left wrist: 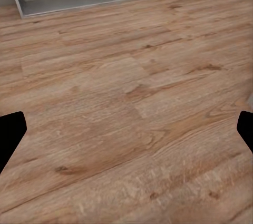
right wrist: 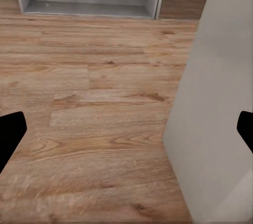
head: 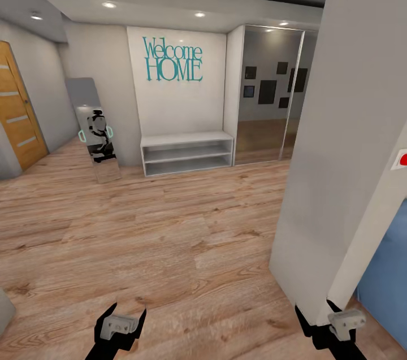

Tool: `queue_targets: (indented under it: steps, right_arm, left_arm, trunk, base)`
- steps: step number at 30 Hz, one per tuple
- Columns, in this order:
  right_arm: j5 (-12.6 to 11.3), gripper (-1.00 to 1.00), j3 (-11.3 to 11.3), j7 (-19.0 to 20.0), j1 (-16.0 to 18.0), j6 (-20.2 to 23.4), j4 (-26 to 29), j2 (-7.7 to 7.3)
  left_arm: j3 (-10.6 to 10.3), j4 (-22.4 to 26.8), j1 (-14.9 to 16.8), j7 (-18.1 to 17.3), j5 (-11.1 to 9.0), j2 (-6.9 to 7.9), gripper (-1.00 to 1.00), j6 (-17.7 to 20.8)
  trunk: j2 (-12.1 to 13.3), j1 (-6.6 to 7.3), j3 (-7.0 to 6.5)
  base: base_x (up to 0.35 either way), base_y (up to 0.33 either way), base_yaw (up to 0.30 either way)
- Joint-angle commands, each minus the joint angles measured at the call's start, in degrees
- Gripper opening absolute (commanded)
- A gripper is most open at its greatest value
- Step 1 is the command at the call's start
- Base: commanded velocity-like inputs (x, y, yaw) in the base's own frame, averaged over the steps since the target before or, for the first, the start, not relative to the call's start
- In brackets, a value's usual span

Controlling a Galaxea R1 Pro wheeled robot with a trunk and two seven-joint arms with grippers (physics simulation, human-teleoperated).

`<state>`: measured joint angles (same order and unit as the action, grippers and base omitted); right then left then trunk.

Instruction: Put the three can of soda from the living room inside the tash can in the kitchen.

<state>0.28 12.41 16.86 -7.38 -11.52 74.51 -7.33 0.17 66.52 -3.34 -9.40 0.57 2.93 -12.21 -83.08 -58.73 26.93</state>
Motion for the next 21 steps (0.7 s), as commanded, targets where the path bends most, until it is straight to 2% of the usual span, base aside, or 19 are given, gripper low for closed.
queue_targets:
  steps: [1,8,21]
  right_arm:
    - [0.1,1.0,-0.1,0.0,0.0,-0.1,-1.0,0.01]
    - [0.1,1.0,-0.3,0.0,0.0,-0.2,-3.2,0.24]
    - [0.1,1.0,-0.4,0.0,0.0,-0.3,-3.8,0.39]
  left_arm:
    - [0.0,-0.1,0.0,0.0,0.0,-0.02,1.0,0.0]
    - [0.0,-1.1,0.0,0.1,0.1,-0.03,1.0,-0.1]
    - [0.0,-3.4,0.0,0.0,0.1,-0.03,1.0,-0.1]
  trunk:
    - [0.0,0.0,0.0]
    - [0.0,0.0,0.0]
    - [0.0,0.0,0.0]
  base:
    - [0.0,0.0,0.0]
    - [0.0,0.0,0.0]
    - [-0.005,0.0,0.0]
